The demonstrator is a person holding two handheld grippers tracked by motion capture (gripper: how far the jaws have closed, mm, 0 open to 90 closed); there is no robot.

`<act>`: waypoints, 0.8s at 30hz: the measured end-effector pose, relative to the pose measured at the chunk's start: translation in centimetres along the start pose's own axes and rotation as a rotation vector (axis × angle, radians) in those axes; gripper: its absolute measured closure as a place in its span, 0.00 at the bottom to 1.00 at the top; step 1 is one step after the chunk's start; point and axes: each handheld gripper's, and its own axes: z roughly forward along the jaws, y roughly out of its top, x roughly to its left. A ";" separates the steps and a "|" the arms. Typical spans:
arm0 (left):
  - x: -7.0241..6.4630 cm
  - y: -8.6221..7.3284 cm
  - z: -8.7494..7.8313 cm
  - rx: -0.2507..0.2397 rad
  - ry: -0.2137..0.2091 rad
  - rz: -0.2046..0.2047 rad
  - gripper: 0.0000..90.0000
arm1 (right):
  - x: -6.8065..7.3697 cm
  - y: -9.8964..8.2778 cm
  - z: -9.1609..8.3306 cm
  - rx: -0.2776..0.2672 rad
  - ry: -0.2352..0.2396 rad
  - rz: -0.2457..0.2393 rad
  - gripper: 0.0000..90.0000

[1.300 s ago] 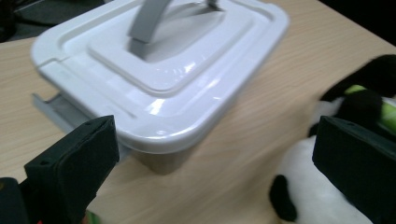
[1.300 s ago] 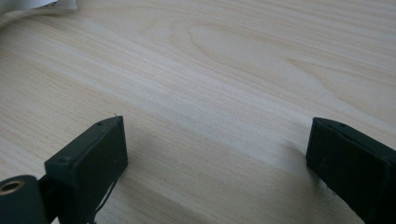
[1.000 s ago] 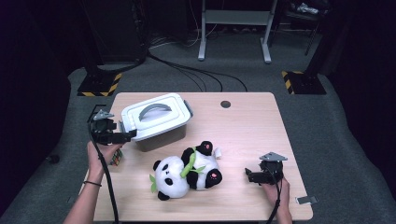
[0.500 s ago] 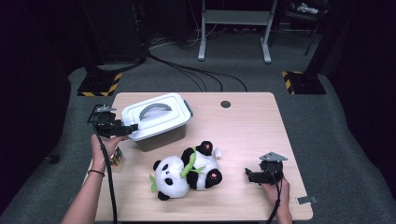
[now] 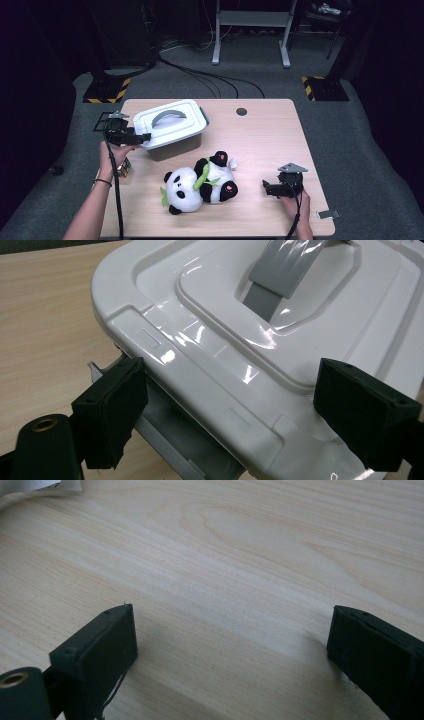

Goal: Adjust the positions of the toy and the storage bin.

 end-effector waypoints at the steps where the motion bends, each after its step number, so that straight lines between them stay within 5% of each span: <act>1: 0.0 0.0 0.0 0.000 0.000 0.000 0.16 | 0.0 0.0 0.0 0.000 0.000 0.000 0.06; 24: -1.6 2.4 2.9 0.031 -0.069 0.067 0.16 | 0.0 0.0 0.0 -0.001 0.000 0.001 0.06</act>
